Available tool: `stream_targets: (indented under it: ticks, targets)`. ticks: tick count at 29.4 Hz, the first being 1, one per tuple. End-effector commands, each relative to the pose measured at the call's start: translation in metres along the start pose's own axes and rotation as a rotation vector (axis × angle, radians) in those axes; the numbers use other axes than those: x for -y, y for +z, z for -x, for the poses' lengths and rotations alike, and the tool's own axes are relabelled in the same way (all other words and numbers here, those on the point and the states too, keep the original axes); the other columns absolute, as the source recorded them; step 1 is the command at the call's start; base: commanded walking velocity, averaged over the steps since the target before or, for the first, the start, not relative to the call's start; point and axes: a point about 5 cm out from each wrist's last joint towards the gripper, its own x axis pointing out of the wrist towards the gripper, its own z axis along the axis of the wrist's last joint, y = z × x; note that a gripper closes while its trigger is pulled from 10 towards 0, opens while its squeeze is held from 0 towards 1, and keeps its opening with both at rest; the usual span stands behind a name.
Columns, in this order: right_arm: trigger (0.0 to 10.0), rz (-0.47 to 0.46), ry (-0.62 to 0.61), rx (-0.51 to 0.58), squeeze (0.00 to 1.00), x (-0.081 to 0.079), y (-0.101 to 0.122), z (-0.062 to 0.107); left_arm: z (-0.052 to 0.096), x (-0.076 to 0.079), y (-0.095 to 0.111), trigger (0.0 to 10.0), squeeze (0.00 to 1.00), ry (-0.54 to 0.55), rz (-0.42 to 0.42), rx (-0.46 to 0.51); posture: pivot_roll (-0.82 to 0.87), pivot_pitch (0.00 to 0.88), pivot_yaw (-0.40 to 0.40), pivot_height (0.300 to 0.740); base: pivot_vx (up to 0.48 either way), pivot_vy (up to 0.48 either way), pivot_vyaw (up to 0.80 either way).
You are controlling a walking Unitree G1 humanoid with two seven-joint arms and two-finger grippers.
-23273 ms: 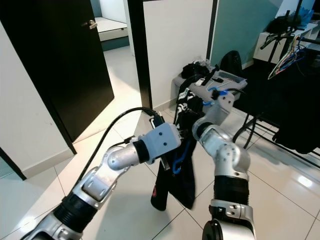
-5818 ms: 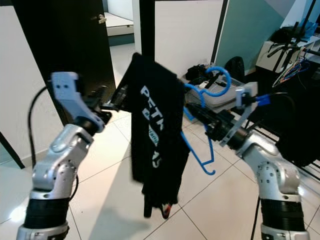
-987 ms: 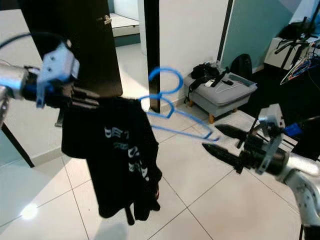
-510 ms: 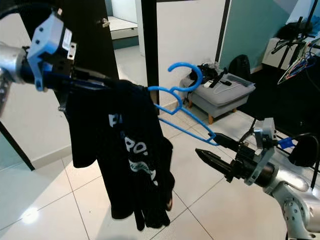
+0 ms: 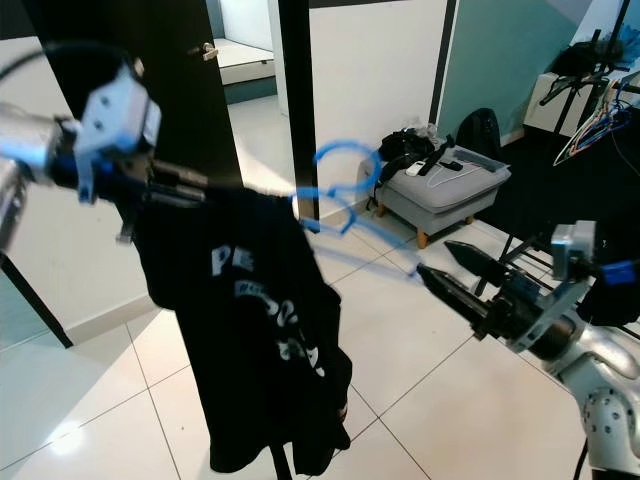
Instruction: Hang hanger
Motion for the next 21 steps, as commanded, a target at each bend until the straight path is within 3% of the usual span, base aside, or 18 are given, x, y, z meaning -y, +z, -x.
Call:
stream_targets:
  ticks: [1, 7, 10, 12, 14, 15, 19, 21]
  targets:
    - [10.0, 0.03, -0.006, 0.038, 0.0, -0.001, 0.009, -0.005, -0.004, 0.01, -0.009, 10.0, 0.0, -0.066, -0.011, -0.074, -0.03, 0.0, 0.026, 0.74, 0.0, 0.0, 0.0]
    - [10.0, 0.018, -0.043, 0.089, 0.0, 0.003, 0.014, -0.009, -0.011, 0.014, -0.011, 10.0, 0.0, -0.085, -0.011, -0.076, -0.03, 0.0, 0.026, 0.74, 0.0, 0.0, 0.0]
    - [10.0, 0.025, -0.009, 0.023, 0.0, -0.001, 0.006, -0.008, -0.011, 0.008, -0.009, 10.0, 0.0, -0.036, -0.015, -0.049, -0.02, 0.0, 0.023, 0.74, 0.0, 0.0, 0.0]
    - [10.0, 0.026, 0.018, -0.027, 0.0, -0.005, 0.001, -0.004, -0.008, 0.002, -0.007, 10.0, 0.0, 0.006, -0.019, -0.032, -0.02, 0.0, 0.023, 0.74, 0.0, 0.0, 0.0]
    - [10.0, 0.015, 0.025, -0.07, 0.0, -0.005, 0.001, 0.01, 0.007, -0.015, 0.001, 10.0, 0.0, 0.114, -0.04, -0.004, -0.02, 0.0, 0.023, 0.74, 0.0, 0.0, 0.0]
    - [10.0, 0.015, 0.025, -0.07, 0.0, -0.005, 0.001, 0.01, 0.007, -0.015, 0.001, 10.0, 0.0, 0.114, -0.04, -0.004, -0.02, 0.0, 0.023, 0.74, 0.0, 0.0, 0.0]
    - [10.0, -0.007, -0.012, -0.09, 0.0, -0.005, 0.003, 0.03, 0.031, -0.03, 0.02, 10.0, 0.0, 0.205, -0.067, 0.072, -0.03, 0.0, 0.026, 0.74, 0.0, 0.0, 0.0]
    - [10.0, -0.007, -0.012, -0.09, 0.0, -0.005, 0.003, 0.03, 0.031, -0.03, 0.02, 10.0, 0.0, 0.205, -0.067, 0.072, -0.03, 0.0, 0.026, 0.74, 0.0, 0.0, 0.0]
